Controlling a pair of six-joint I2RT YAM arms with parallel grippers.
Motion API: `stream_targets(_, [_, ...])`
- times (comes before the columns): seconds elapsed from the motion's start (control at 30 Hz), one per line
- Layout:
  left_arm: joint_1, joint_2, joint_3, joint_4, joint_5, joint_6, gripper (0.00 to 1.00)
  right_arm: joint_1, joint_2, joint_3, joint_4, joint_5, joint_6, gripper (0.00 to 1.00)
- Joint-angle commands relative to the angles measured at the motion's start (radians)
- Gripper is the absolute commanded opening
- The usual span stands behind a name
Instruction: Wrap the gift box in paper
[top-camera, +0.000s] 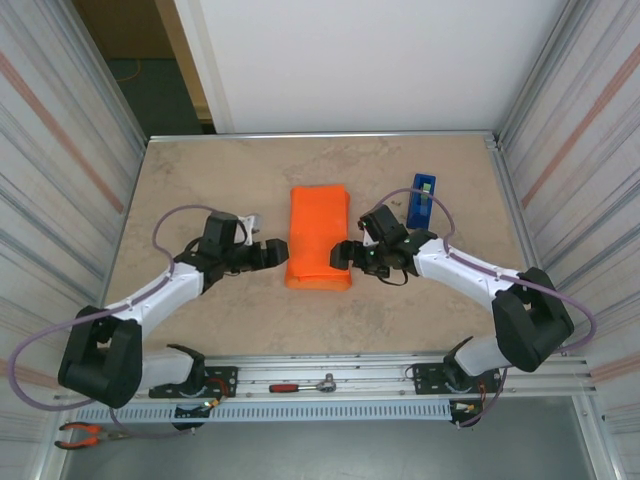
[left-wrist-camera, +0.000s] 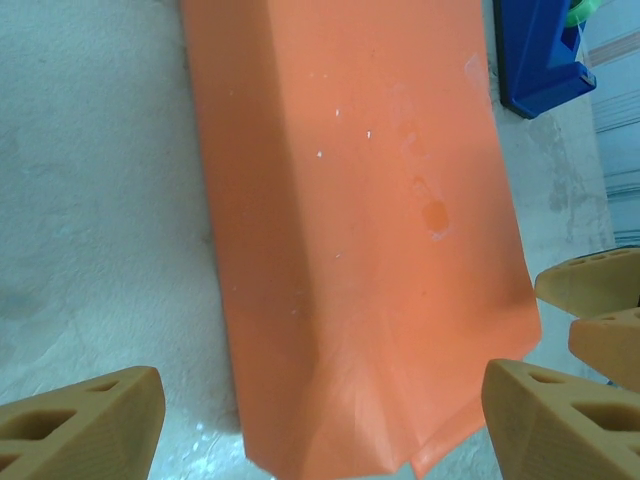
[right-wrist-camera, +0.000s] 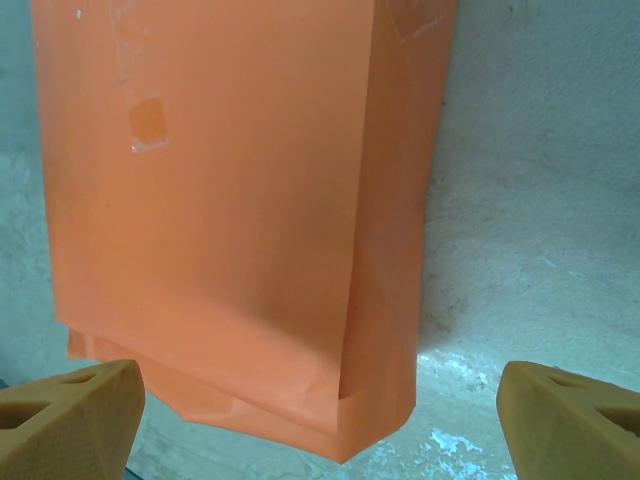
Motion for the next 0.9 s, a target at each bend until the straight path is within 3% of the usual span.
stream_targets(0.0, [-0.038,0.064,0.024,0.062,-0.020,0.000,0.82,0.001,0.002,0.003,0.027,0.027,0.023,0.89])
stream_targets(0.43, [-0.125,0.263,-0.002,0.152,-0.197,0.007,0.78,0.000,0.181,-0.007,0.130,0.035,0.046,0.83])
stream_targets(0.73, [-0.172,0.253,-0.008,0.186,-0.265,0.000,0.77,-0.012,0.225,0.047,0.086,0.066,0.024,0.79])
stream_targets(0.87, [-0.208,0.232,0.010,0.161,-0.357,-0.006,0.75,-0.001,0.218,0.061,0.084,0.067,0.029,0.78])
